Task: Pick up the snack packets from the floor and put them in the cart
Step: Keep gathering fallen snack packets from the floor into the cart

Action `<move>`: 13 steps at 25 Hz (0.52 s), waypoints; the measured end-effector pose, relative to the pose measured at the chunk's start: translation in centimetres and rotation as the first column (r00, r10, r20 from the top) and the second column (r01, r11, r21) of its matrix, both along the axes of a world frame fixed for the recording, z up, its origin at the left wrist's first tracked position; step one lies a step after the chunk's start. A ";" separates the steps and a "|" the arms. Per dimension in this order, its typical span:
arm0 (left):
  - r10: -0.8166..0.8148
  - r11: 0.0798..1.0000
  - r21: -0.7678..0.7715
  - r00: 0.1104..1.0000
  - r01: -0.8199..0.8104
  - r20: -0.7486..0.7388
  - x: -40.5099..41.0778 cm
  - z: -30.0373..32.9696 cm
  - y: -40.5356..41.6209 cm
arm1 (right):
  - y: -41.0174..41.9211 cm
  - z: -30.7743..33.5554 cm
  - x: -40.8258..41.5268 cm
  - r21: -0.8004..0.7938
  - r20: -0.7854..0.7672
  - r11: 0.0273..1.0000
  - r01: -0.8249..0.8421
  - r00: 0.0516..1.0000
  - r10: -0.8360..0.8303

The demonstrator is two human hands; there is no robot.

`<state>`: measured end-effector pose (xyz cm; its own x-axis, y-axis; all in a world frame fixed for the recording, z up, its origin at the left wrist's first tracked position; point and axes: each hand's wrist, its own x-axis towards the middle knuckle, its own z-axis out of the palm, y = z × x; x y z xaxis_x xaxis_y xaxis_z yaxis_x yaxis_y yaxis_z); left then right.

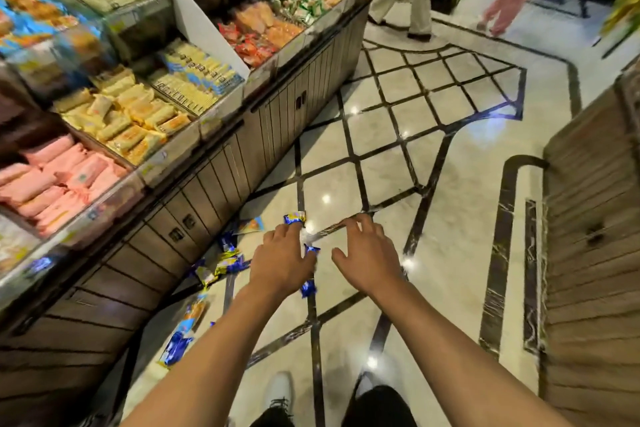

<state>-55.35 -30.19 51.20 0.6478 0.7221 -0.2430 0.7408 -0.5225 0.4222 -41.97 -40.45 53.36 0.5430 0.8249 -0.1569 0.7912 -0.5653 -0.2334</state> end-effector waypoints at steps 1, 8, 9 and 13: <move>0.024 1.000 -0.007 1.000 -0.025 -0.011 1.2 -0.2 0.3 | 0.3 -0.4 1.7 -0.005 -0.006 1.000 -0.013 1.000 0.013; 0.224 0.975 0.012 0.971 -0.223 -0.081 9.2 -0.2 0.0 | 2.0 -1.1 12.9 0.021 -0.073 0.990 -0.140 0.987 0.141; 0.262 0.965 0.014 0.962 -0.261 -0.080 10.2 -0.2 -0.1 | 2.2 -1.1 14.3 0.029 -0.084 0.986 -0.166 0.982 0.168; 0.347 0.938 0.022 0.934 -0.347 -0.083 13.6 0.1 -0.4 | 3.4 -0.8 19.0 0.025 -0.097 0.967 -0.253 0.962 0.254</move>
<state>-41.78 -30.56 51.33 0.3339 0.9001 -0.2799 0.9092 -0.2292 0.3477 -23.00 -37.09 52.59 0.2981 0.9357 -0.1887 0.8809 -0.3458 -0.3232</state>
